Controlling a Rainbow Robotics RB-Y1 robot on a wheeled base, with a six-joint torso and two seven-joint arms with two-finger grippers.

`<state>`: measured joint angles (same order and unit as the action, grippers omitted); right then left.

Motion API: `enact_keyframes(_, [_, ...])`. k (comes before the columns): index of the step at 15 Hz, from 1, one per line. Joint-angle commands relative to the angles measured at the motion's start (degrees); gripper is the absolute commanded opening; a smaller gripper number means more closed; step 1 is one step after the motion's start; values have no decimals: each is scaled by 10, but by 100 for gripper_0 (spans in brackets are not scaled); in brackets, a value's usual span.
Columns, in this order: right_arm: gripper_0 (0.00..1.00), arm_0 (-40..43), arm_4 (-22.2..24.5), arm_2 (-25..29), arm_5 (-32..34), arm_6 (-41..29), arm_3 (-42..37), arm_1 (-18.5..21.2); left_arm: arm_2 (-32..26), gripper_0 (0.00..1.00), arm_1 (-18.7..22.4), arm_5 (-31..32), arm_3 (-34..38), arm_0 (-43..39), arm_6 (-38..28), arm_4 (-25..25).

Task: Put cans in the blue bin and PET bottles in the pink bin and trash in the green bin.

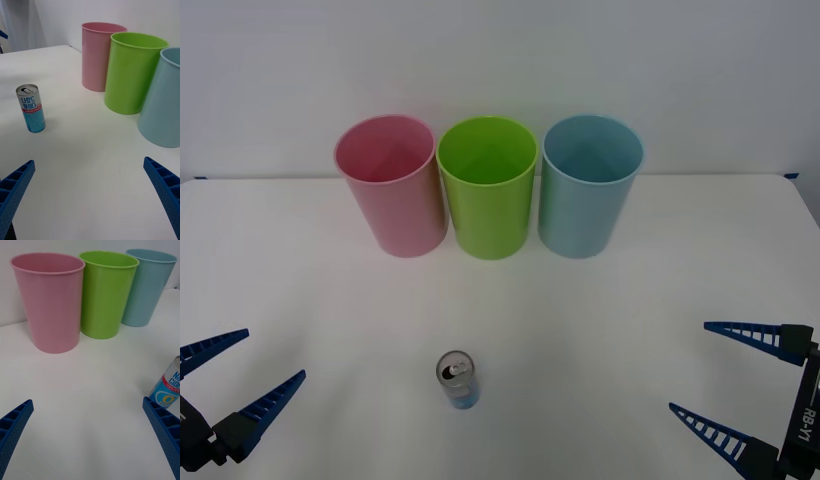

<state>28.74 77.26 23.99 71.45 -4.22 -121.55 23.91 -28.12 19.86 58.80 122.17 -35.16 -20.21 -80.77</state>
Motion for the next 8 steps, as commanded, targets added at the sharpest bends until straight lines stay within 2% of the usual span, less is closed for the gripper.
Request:
enact_keyframes(1, [100,0,0,0,0,0,0,0,0,100,0,0,0,0,0,0])
enact_keyframes(8, [100,-20,-3,-6,2,1,1,-9,0,100,0,0,0,0,0,0])
